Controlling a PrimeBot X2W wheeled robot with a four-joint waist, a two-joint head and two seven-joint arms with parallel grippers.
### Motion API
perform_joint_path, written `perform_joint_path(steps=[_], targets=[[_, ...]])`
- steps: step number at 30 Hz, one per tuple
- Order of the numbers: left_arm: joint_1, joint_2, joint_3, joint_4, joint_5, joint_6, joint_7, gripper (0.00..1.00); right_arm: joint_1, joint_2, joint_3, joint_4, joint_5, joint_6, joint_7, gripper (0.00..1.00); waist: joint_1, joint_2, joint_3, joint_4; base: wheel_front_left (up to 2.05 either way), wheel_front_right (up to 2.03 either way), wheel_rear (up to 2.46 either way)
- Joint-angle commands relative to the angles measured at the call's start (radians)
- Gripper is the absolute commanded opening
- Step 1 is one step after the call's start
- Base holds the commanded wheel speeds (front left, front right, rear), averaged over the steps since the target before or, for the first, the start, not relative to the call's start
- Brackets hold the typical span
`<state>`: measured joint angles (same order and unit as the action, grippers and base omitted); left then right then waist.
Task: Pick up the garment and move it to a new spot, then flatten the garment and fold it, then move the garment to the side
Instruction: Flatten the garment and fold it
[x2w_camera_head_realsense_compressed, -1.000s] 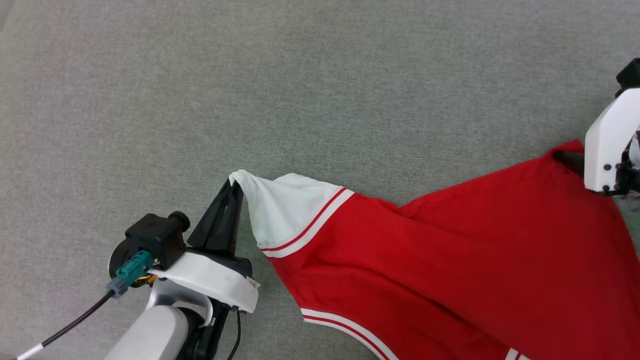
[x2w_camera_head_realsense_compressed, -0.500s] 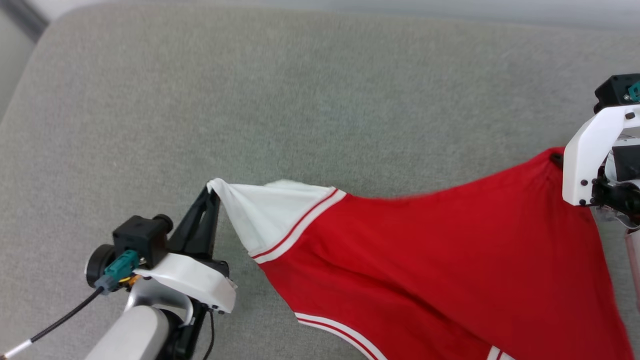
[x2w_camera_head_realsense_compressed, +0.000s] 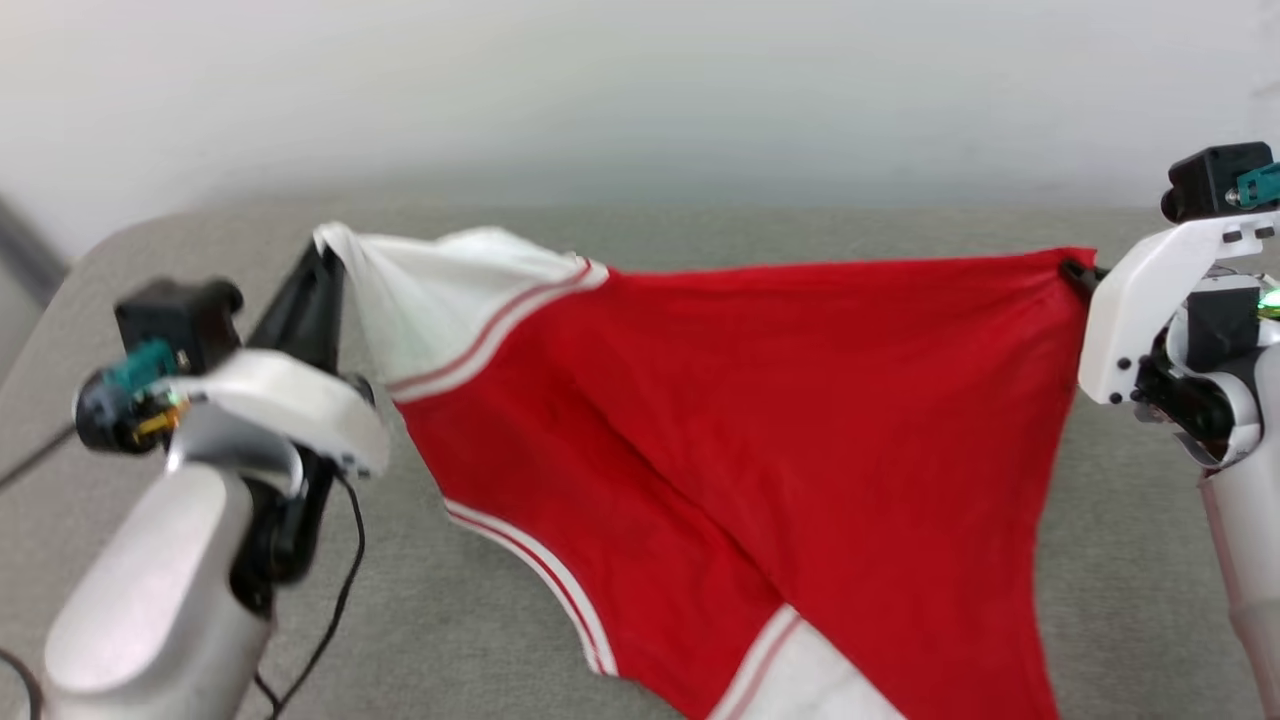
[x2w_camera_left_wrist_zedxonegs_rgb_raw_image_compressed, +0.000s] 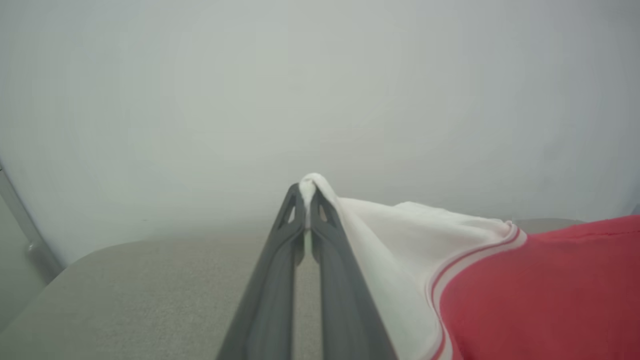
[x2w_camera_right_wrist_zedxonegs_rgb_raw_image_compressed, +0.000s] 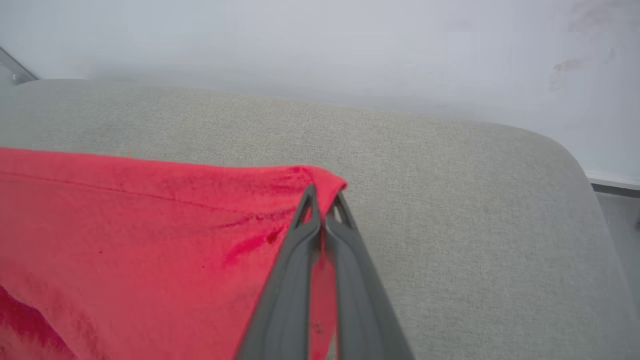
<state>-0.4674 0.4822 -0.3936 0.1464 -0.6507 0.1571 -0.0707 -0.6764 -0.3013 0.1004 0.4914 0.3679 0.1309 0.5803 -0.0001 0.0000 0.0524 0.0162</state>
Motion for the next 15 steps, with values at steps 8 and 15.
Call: perform_joint_path(steps=[8, 15], targets=[[-0.246, -0.036, 0.010, 0.188, -0.004, -0.052, -0.005, 0.00, -0.106, 0.021, 0.009, 0.034, -0.005, 0.000, -0.129, 0.00, 0.0001, 0.0000, 0.006, -0.053, 0.00, 0.00, 0.00], [-0.507, -0.052, 0.029, 0.322, 0.031, -0.092, -0.080, 0.00, -0.275, 0.037, -0.035, 0.056, -0.044, -0.001, -0.276, 0.00, 0.0001, 0.0000, 0.128, -0.066, 0.00, 0.00, 0.00]])
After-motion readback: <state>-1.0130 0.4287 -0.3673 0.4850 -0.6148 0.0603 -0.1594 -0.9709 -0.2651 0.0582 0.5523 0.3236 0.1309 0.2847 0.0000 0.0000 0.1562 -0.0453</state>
